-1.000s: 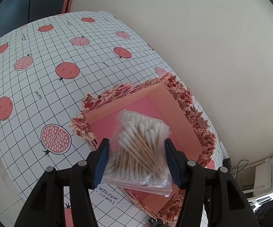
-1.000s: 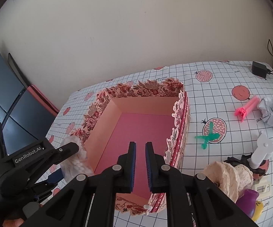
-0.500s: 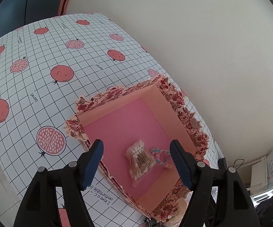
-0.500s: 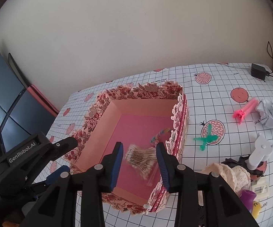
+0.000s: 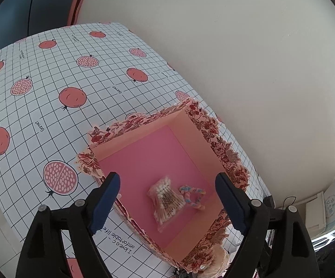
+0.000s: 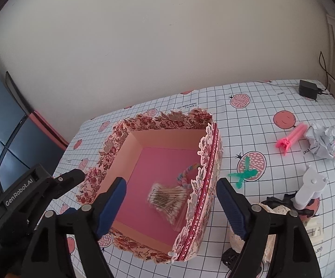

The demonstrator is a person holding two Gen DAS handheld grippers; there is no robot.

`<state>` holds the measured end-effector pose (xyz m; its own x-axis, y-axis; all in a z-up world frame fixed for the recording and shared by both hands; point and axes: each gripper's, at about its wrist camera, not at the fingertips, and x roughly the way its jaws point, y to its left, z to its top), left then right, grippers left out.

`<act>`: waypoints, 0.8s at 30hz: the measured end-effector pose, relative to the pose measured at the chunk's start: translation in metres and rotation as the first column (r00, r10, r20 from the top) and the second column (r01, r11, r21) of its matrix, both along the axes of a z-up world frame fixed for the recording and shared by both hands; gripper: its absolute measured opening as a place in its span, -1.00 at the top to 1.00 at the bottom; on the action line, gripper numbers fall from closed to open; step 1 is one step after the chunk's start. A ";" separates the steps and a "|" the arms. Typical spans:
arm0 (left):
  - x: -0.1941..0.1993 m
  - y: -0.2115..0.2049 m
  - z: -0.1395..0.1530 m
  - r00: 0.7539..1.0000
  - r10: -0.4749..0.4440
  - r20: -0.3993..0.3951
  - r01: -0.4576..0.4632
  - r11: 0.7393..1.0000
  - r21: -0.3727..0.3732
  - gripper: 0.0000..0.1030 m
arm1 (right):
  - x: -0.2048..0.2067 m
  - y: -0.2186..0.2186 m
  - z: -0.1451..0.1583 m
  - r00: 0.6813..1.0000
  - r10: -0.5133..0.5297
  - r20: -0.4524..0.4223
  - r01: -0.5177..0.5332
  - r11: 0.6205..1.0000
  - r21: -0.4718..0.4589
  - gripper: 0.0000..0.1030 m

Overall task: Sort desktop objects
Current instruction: 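Open the left gripper to drop the swab bag into the pink box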

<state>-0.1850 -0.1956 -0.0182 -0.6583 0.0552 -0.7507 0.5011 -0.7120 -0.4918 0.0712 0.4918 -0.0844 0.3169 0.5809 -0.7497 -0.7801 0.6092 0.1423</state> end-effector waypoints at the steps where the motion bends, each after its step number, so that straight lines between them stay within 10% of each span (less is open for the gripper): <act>1: 0.000 0.000 0.000 1.000 0.003 -0.001 -0.003 1.000 -0.004 -0.82 | 0.001 0.000 0.000 1.000 -0.002 -0.002 0.002 1.000 0.002 -0.74; 24: 0.002 0.015 0.023 0.998 0.007 -0.066 -0.022 0.972 -0.235 -1.00 | 0.007 -0.006 0.008 0.998 -0.026 0.055 0.027 1.000 -0.011 -1.00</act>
<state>-0.1832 -0.1809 0.0051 -0.7053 -0.1276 -0.6973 0.4847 -0.8046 -0.3430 0.0785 0.4858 -0.0760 0.3731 0.5629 -0.7376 -0.7702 0.6312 0.0921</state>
